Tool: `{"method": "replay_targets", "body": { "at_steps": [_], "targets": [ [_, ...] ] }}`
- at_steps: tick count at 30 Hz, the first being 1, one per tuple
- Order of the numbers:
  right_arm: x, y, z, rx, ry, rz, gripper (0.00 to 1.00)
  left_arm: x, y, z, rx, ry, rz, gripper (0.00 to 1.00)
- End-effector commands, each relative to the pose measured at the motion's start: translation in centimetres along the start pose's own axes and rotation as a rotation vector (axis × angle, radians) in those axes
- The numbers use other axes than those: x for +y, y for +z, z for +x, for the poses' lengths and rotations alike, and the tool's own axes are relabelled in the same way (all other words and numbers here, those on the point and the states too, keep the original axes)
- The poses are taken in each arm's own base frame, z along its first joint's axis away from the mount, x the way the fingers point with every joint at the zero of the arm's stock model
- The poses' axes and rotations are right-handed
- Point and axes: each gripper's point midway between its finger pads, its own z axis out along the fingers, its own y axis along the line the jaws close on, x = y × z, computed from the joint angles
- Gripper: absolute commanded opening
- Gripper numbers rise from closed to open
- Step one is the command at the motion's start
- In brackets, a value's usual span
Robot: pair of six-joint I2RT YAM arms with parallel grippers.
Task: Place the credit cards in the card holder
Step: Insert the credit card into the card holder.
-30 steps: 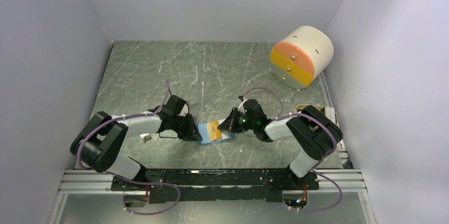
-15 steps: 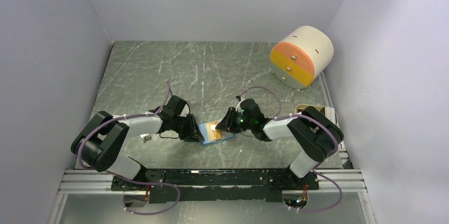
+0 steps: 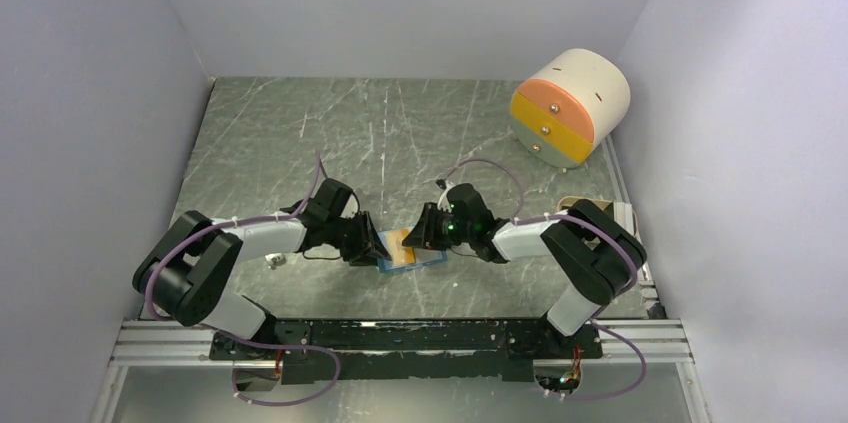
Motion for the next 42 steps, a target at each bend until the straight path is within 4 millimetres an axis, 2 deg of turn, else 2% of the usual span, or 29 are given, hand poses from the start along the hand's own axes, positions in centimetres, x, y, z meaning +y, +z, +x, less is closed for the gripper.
{"method": "replay_targets", "body": {
  "at_steps": [1, 6, 11, 22, 27, 32, 42],
  "targets": [
    [1.8, 0.7, 1.1, 0.052, -0.026, -0.102, 0.32, -2.1, -0.3, -0.6, -0.017, 0.041, 0.072, 0.40],
    [2.3, 1.3, 1.9, 0.077, -0.024, -0.122, 0.31, -2.2, -0.2, -0.7, -0.014, 0.043, 0.072, 0.40],
    [2.0, 1.0, 1.7, 0.068, -0.037, -0.090, 0.32, -2.1, -0.3, -0.7, -0.023, 0.036, 0.067, 0.37],
    [0.7, -0.6, 0.0, 0.030, -0.106, 0.077, 0.34, -2.0, -0.6, -0.7, -0.031, 0.037, 0.057, 0.09],
    [0.2, -1.9, -1.0, 0.004, -0.143, 0.162, 0.34, -1.9, -1.0, -0.7, -0.040, 0.038, 0.040, 0.09],
    [0.6, -4.2, -3.4, -0.078, -0.201, 0.247, 0.34, -1.5, -1.5, -0.6, -0.048, 0.043, 0.010, 0.09],
    [-2.8, -7.1, -5.1, -0.053, -0.313, 0.541, 0.30, -1.5, -2.4, -0.8, -0.065, 0.047, -0.028, 0.09]
  ]
}}
